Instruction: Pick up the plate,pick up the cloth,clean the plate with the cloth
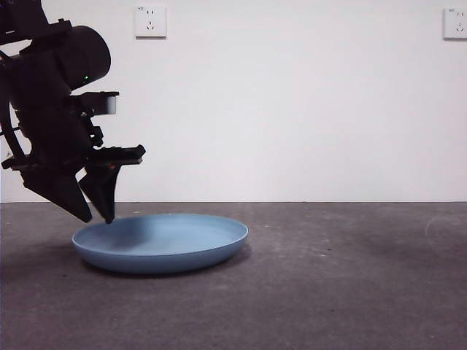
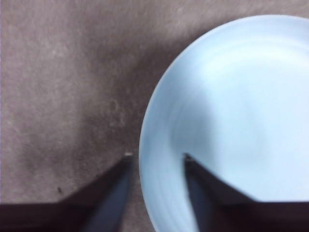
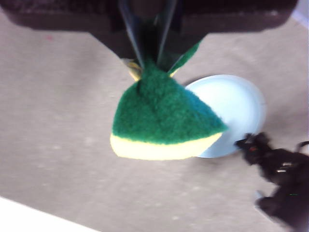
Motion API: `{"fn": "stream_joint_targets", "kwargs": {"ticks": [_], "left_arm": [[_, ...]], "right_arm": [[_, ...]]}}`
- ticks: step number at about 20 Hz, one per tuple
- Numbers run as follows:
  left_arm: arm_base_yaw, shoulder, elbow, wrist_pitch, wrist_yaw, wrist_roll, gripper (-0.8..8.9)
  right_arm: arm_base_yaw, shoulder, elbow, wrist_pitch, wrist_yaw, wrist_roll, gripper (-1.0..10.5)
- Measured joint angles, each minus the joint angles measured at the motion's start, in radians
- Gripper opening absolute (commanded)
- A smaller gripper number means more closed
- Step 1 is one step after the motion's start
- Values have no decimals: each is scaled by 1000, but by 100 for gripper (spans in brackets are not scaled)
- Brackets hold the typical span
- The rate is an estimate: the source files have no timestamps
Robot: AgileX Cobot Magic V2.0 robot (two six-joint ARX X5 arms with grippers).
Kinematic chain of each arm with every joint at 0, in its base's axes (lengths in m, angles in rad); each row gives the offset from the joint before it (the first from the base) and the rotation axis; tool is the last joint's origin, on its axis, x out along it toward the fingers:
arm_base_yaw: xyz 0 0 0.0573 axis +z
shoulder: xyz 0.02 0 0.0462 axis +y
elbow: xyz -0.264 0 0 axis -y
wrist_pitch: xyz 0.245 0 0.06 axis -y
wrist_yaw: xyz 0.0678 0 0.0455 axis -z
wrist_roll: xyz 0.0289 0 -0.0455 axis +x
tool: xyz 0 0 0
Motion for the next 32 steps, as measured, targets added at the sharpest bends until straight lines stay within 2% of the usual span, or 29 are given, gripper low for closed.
{"fn": "stream_joint_targets", "kwargs": {"ticks": [2, 5, 7, 10, 12, 15, 18, 22, 25, 29, 32], "left_arm": [[0, -27, 0, -14, 5, -3, 476], [-21, -136, 0, -59, 20, -37, 476], [-59, -238, 0, -59, 67, -52, 475], [-120, -389, 2, -71, 87, -74, 476], [-153, -480, 2, -114, 99, -84, 476], [-196, -594, 2, -178, 106, -100, 476], [-216, -675, 2, -255, 106, -108, 476], [-220, -724, 2, -319, 106, -108, 476], [-220, -722, 2, -334, 106, -108, 476], [-221, -722, 2, -334, 105, -108, 475], [-221, -722, 2, -329, 71, -103, 467]], "right_arm": [[-17, 25, 0, 18, 53, 0, -11], [-63, 114, 0, 96, 58, 0, -5], [-92, 200, 0, 156, 58, 0, -2], [-136, 349, 0, 207, 54, 0, -2], [-171, 462, 0, 230, -14, 1, -2], [-225, 622, 0, 266, -168, 1, 0], [-259, 745, 0, 266, -227, 4, 14], [-284, 831, 0, 266, -275, 13, 335], [-294, 839, 0, 267, -281, 27, 559], [-300, 831, 0, 250, -281, 34, 567], [-300, 743, 0, 219, -282, 54, 548]]}}
